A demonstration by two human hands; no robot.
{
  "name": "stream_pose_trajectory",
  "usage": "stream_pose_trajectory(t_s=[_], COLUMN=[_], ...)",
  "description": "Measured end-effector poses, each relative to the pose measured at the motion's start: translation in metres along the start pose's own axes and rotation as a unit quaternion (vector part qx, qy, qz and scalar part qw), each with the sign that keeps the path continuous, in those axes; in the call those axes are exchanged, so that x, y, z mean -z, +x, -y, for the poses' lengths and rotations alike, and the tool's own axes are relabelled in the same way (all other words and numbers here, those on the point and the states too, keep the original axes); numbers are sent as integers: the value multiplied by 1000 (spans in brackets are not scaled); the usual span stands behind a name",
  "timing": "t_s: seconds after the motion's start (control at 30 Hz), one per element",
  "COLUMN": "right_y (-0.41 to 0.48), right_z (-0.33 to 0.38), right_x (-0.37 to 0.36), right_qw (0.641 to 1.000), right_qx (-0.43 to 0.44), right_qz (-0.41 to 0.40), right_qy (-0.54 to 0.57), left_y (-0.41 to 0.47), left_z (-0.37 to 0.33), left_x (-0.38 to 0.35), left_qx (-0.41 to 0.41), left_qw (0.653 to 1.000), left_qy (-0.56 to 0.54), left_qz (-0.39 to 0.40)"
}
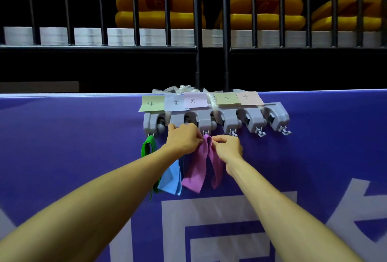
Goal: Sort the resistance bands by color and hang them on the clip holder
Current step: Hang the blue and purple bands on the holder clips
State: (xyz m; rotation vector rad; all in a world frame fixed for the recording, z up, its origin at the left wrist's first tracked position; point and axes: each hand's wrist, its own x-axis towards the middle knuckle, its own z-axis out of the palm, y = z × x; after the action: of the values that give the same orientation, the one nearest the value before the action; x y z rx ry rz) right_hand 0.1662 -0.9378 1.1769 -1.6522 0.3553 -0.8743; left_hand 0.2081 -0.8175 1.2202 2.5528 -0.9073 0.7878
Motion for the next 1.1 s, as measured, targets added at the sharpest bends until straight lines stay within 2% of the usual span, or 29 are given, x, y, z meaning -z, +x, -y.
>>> stream_pose_trajectory(t_s=[0.23, 0.43, 0.5, 0.57, 0.63, 0.87, 1.1], right_y=[-16, -46, -64, -81, -98, -147, -188], right_z=[4, 14, 15, 13, 7, -40, -120], right_x=[28, 45, 46, 46, 43, 15, -16], right_qw=[990, 985, 981, 973, 965, 950, 924], right_qx=[74, 106, 128, 151, 166, 141, 65], right_qz=[15, 20, 31, 49, 70, 169, 260], right_qy=[-119, -132, -145, -169, -188, -221, -274], left_y=[-20, -55, -74, -93, -114, -185, -253], left_z=[-1, -1, 3, 11, 22, 61, 97], left_x=[23, 48, 53, 55, 54, 24, -40], left_qx=[-29, -49, -25, 27, 58, 110, 194], left_qw=[994, 988, 980, 955, 936, 915, 885], left_qy=[-26, -109, -172, -279, -337, -387, -418], left_qz=[-106, -99, -99, -92, -88, -18, 69])
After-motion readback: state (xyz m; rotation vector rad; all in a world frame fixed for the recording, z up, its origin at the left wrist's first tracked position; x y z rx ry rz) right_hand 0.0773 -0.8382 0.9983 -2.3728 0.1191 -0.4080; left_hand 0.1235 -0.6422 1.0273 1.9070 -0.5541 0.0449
